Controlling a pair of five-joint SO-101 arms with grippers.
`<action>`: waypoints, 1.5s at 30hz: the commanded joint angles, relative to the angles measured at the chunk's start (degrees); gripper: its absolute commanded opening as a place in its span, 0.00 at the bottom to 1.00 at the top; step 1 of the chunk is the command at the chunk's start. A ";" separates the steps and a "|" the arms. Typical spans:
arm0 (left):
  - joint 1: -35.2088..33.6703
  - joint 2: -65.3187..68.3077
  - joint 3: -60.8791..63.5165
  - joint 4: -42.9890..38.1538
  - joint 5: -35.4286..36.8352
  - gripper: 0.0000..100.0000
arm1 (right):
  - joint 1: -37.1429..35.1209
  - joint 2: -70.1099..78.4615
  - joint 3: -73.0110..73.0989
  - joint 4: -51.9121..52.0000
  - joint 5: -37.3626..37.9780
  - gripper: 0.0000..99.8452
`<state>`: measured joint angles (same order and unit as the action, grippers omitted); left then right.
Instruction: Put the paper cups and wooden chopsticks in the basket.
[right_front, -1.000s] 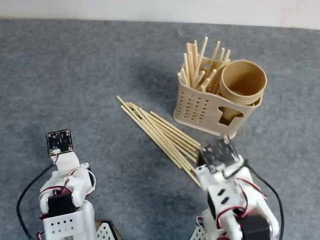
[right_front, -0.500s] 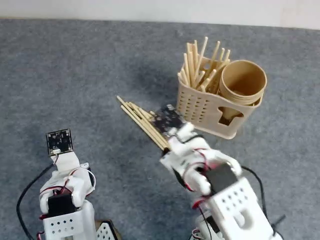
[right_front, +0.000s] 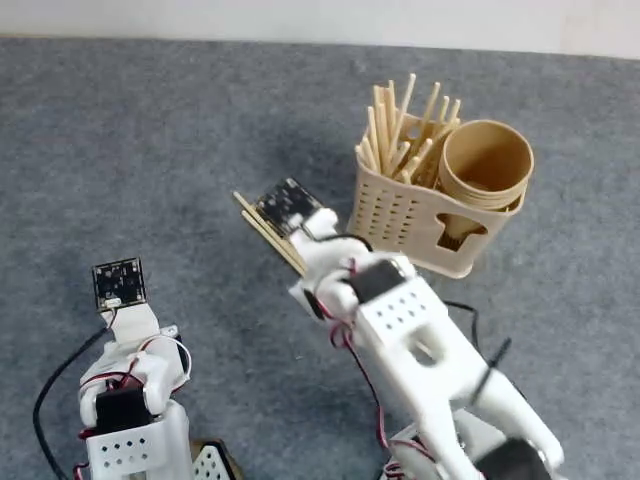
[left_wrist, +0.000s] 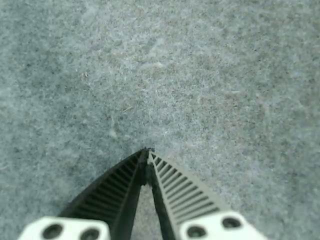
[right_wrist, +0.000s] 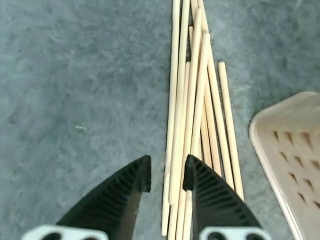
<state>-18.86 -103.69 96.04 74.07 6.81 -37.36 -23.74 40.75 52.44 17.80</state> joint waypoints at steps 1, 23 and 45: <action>1.36 -0.66 1.10 0.35 0.00 0.01 | -1.45 6.02 -7.16 -1.10 -0.70 0.12; 1.36 -0.66 1.10 0.35 0.00 0.01 | 1.63 30.37 -19.65 -1.45 -0.53 0.12; 1.36 -0.66 1.10 0.35 0.00 0.01 | 1.54 31.52 -19.56 -1.19 -0.53 0.00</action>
<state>-18.86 -103.69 96.04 74.07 6.81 -36.13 10.90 22.90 51.03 17.45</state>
